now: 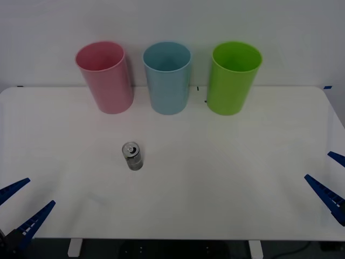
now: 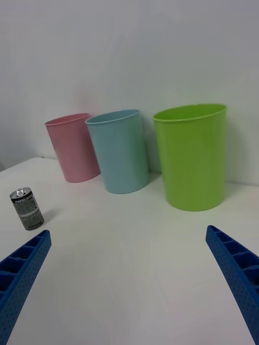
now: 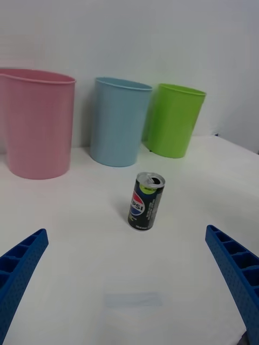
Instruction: Grasp the object on the table and drop it into the matching bin: aluminum can to the light blue bin, PET bottle to the pink bin.
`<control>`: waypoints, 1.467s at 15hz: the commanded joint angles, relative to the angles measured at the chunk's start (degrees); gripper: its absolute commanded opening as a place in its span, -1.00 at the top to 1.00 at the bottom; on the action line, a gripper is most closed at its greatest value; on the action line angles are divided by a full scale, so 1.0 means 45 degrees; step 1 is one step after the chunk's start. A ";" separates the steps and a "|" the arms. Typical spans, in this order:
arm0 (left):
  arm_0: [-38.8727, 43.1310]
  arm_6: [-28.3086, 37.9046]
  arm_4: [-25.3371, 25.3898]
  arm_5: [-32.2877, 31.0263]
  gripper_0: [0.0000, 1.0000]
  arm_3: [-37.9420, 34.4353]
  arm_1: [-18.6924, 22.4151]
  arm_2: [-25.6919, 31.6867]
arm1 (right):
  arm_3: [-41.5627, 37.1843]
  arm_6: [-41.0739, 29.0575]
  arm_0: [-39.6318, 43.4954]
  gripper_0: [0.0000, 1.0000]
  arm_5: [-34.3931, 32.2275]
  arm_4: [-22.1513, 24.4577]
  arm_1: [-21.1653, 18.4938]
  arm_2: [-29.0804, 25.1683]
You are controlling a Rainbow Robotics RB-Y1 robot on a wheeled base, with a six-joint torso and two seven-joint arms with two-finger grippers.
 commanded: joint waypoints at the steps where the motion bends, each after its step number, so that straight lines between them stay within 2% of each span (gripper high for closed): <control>1: 0.0037 -0.0623 0.0053 0.0244 -1.00 0.0639 -0.0001 0.0019 | 0.0001 0.0001 0.0000 -1.00 0.0000 0.0000 0.0000 -0.0001; 3: 0.0017 -0.1327 0.0307 0.0244 -1.00 0.1361 -0.0001 -0.0040 | 0.0001 0.0001 0.0000 -1.00 0.0000 0.0000 0.0000 -0.0001; 6: -0.0237 -0.1346 0.0248 0.0439 -1.00 0.1537 -0.0001 -0.0626 | 0.0001 0.0001 0.0000 -1.00 0.0000 0.0000 0.0000 -0.0001; 17: -0.3147 -0.1932 -0.1197 0.0693 -1.00 0.3861 -0.0001 -0.1739 | 0.0001 0.0001 0.0000 -1.00 0.0000 0.0000 0.0000 -0.0001; 20: -0.3713 -0.2010 -0.1451 0.0869 -1.00 0.4135 -0.0157 -0.1993 | 0.0001 0.0001 0.0000 -1.00 0.0000 0.0000 0.0000 -0.0001; 22: -0.4045 -0.2030 -0.1861 0.1181 -1.00 0.4135 -0.0567 -0.2110 | 0.0001 0.0001 0.0000 -1.00 0.0000 0.0000 0.0000 -0.0001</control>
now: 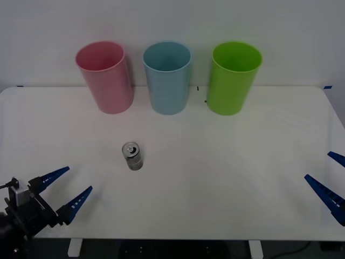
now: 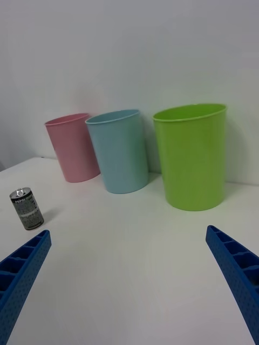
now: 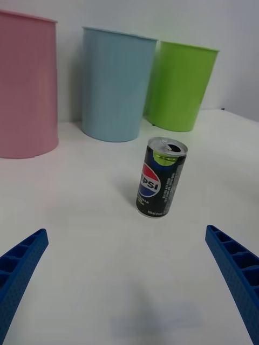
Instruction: Grasp the object on the table and drop it into the matching bin: aluminum can to the light blue bin, PET bottle to the pink bin.
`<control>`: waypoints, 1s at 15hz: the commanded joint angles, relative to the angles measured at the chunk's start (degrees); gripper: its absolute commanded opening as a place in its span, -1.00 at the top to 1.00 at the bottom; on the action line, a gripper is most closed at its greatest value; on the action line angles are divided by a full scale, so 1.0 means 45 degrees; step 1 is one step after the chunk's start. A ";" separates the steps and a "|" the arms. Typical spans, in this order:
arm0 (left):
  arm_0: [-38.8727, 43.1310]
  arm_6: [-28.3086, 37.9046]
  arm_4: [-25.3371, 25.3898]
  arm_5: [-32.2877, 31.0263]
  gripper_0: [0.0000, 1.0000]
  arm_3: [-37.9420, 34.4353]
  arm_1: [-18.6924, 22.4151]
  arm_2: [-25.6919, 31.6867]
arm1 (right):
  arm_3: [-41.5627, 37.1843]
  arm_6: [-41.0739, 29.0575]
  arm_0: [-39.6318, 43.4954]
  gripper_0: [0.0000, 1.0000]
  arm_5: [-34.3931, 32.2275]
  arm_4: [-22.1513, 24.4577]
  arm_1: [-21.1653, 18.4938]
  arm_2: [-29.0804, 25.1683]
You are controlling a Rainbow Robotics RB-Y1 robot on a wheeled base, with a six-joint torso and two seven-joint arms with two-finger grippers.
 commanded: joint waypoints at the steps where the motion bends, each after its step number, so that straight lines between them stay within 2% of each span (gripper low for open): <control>1: -0.0418 -0.0025 -0.0547 0.0331 -1.00 0.0009 -0.0537 -0.0088 | 0.0000 0.0001 0.0000 -1.00 0.0000 0.0000 0.0000 0.0000; 7: -0.1512 0.0132 -0.1992 0.0585 -1.00 0.0263 -0.1396 -0.0049 | 0.0000 0.0001 0.0000 -1.00 0.0000 0.0000 0.0000 0.0000; 15: -0.3153 -0.0298 -0.2285 0.0585 -1.00 0.2021 -0.1435 -0.0654 | 0.0000 0.0001 0.0000 -1.00 0.0000 0.0000 0.0000 0.0000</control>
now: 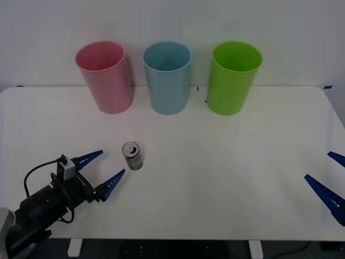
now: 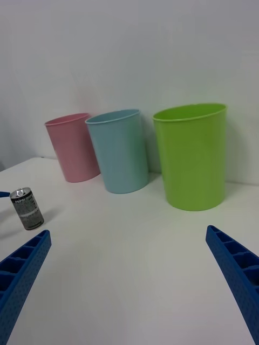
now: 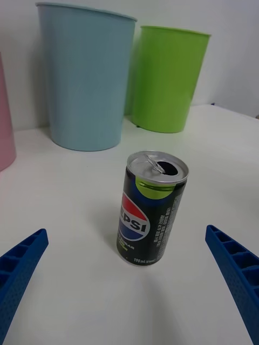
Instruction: Grasp the object on the table and drop it into the matching bin: aluminum can to the light blue bin, PET bottle to the pink bin.
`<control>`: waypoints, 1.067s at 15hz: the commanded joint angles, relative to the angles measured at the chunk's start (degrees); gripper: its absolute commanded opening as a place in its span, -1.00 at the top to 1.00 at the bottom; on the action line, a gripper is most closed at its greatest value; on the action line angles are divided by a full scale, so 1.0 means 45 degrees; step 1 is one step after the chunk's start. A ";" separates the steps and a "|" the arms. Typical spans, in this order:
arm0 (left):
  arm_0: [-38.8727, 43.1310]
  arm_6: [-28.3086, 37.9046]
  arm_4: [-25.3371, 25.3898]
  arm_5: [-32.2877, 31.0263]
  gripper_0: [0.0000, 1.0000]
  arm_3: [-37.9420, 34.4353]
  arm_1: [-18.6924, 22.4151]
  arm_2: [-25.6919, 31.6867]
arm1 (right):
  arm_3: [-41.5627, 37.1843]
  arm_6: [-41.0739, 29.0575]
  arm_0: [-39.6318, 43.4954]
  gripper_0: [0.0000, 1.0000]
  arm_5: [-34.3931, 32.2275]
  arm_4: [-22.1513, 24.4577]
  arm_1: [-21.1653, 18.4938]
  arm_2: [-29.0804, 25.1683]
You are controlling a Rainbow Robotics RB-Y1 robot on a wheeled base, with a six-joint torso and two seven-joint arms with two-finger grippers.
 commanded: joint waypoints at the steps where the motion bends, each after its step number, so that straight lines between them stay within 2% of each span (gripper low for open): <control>1: -0.0496 -0.0157 -0.0054 -0.0001 -1.00 0.0527 0.0001 -0.0155 | 0.0000 0.0001 0.0000 -1.00 0.0000 0.0000 0.0000 0.0000; 12: -0.1570 -0.0470 -0.1324 0.0116 -1.00 0.1230 -0.0195 -0.0370 | 0.0000 0.0001 0.0000 -1.00 0.0000 0.0000 0.0000 0.0000; 16: -0.2410 -0.1251 -0.1422 0.0155 -1.00 0.2480 -0.0195 -0.0468 | 0.0000 0.0001 0.0000 -1.00 0.0000 0.0000 0.0000 0.0000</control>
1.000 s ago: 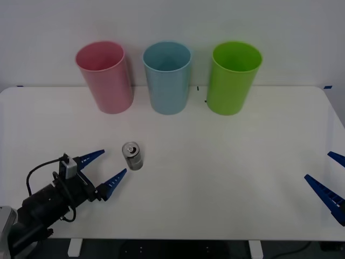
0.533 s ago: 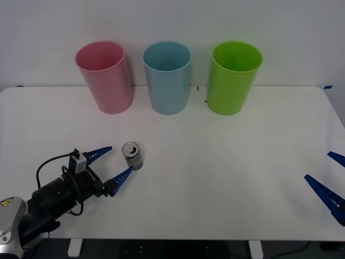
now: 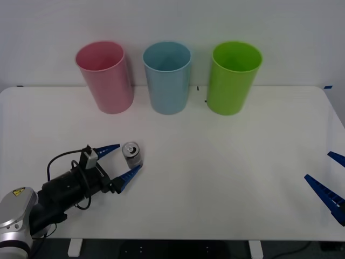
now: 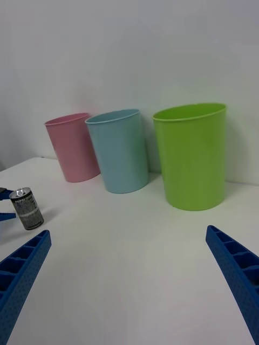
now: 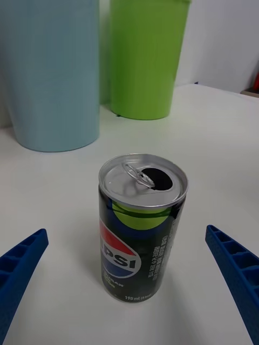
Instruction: Grasp the object on the table and drop it into the matching bin: aluminum can to the light blue bin, PET bottle to the pink bin.
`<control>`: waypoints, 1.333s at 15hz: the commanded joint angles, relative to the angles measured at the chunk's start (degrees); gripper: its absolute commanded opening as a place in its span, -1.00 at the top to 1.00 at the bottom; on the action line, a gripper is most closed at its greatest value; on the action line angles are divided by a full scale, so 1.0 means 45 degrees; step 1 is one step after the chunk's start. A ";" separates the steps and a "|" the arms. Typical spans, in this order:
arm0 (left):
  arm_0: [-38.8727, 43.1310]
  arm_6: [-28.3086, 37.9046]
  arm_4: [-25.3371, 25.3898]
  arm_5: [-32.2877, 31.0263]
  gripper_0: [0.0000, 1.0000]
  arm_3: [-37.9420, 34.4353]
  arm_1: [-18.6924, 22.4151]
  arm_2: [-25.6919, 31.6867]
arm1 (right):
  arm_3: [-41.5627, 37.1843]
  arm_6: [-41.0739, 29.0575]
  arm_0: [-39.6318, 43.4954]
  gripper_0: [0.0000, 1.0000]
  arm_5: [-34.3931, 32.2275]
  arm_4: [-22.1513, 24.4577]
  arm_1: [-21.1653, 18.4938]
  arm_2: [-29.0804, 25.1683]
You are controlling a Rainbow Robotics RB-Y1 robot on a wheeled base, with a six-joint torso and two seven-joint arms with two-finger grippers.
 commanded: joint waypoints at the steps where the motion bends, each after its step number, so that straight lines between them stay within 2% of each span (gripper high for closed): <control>1: -0.0624 -0.0595 0.0034 0.0003 -1.00 0.1012 0.0001 -0.0007 | 0.0000 0.0001 0.0000 -1.00 0.0000 0.0000 0.0000 0.0000; 16: -0.0956 -0.0829 0.0014 0.0608 -1.00 0.1090 -0.0077 -0.0847 | 0.0000 0.0001 0.0000 -1.00 0.0000 0.0000 0.0000 0.0000; 17: -0.0956 -0.0790 0.0034 0.0608 0.07 0.1090 -0.0077 -0.0847 | 0.0000 0.0001 0.0000 -1.00 0.0000 0.0000 0.0000 0.0000; 18: -0.0956 -0.0810 0.0112 0.0628 0.94 0.1090 -0.0077 -0.0847 | 0.0000 0.0001 0.0000 -1.00 0.0000 0.0000 0.0000 0.0000; 20: -0.0956 -0.0868 0.0171 0.0667 1.00 0.1090 -0.0077 -0.0847 | 0.0000 0.0001 0.0000 -1.00 0.0000 0.0000 0.0000 0.0000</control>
